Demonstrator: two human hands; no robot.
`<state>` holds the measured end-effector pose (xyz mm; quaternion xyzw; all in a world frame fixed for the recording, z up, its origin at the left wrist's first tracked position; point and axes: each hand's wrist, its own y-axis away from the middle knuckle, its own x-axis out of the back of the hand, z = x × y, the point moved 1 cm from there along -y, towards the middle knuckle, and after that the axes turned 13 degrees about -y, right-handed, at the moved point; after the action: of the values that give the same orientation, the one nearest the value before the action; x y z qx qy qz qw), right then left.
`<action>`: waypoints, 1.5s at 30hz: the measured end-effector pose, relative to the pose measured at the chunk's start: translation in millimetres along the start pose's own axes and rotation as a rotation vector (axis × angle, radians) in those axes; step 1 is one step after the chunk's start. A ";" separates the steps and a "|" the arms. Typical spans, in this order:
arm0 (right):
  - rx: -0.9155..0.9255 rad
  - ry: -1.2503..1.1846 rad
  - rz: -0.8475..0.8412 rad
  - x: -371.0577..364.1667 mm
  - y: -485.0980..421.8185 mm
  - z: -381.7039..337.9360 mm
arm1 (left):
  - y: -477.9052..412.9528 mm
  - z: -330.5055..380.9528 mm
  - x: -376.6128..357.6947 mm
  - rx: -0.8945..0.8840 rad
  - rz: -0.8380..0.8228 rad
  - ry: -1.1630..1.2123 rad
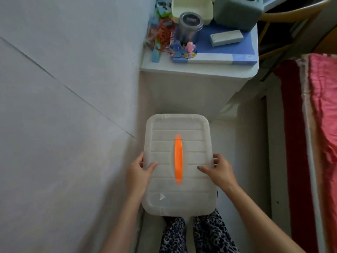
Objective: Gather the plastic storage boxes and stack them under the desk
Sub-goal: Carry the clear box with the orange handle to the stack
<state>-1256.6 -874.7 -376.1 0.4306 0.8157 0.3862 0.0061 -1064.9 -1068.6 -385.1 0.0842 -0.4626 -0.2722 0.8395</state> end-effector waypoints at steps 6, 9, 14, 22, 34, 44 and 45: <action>-0.042 -0.010 0.019 -23.6 -43.5 24.3 | -36.4 -19.9 -30.1 0.042 0.014 0.047; -0.065 -0.023 0.010 -33.7 -60.6 35.9 | -49.7 -29.6 -44.8 0.053 0.004 0.038; -0.079 -0.014 0.021 -39.9 -75.6 50.0 | -57.0 -40.7 -59.9 0.041 0.000 0.006; -0.095 -0.026 0.022 -44.1 -91.6 64.4 | -65.8 -41.9 -76.7 0.055 -0.011 0.020; -0.074 -0.010 0.020 -59.2 -103.7 73.1 | -79.5 -56.6 -83.1 0.101 -0.009 0.008; -0.074 0.031 -0.008 -58.9 -107.6 72.0 | -86.5 -73.6 -83.9 0.098 -0.075 0.040; -0.074 0.030 -0.012 -58.7 -107.7 71.7 | -86.9 -74.9 -83.6 0.097 -0.079 0.038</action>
<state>-1270.3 -907.1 -513.8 0.4193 0.8035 0.4223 0.0123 -1071.7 -1104.9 -522.2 0.1481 -0.4557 -0.2806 0.8317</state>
